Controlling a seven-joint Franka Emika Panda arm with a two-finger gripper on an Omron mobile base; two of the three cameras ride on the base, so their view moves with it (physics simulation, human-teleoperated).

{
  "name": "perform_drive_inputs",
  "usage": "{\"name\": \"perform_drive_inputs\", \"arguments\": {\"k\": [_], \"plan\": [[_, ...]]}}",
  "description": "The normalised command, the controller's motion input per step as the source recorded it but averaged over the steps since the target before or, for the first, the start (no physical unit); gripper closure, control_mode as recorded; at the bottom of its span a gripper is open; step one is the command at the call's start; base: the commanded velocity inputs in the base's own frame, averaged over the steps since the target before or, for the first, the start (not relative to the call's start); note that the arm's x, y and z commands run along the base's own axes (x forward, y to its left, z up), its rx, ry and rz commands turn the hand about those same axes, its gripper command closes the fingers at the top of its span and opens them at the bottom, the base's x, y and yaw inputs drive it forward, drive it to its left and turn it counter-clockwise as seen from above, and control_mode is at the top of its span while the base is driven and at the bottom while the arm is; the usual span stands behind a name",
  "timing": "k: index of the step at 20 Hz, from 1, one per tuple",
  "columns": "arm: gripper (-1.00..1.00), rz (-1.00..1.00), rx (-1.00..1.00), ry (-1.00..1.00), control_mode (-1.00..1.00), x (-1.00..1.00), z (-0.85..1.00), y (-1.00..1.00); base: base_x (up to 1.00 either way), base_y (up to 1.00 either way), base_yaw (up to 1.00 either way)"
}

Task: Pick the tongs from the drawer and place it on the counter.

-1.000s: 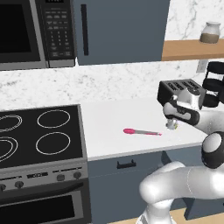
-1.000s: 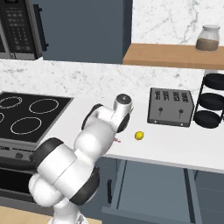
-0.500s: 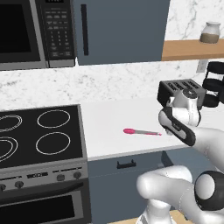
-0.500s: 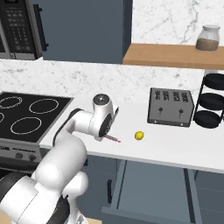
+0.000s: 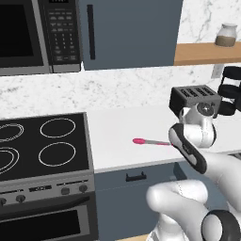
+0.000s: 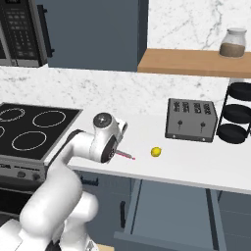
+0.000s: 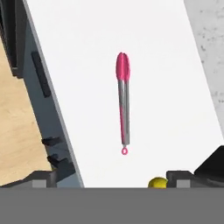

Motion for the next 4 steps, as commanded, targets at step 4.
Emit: {"name": "perform_drive_inputs", "arguments": {"k": [4], "plan": [[-1.0, 0.0, 0.01, -0.17, -1.0, -0.32, 0.22, -0.14, 0.0, 0.0, 0.0]]}}
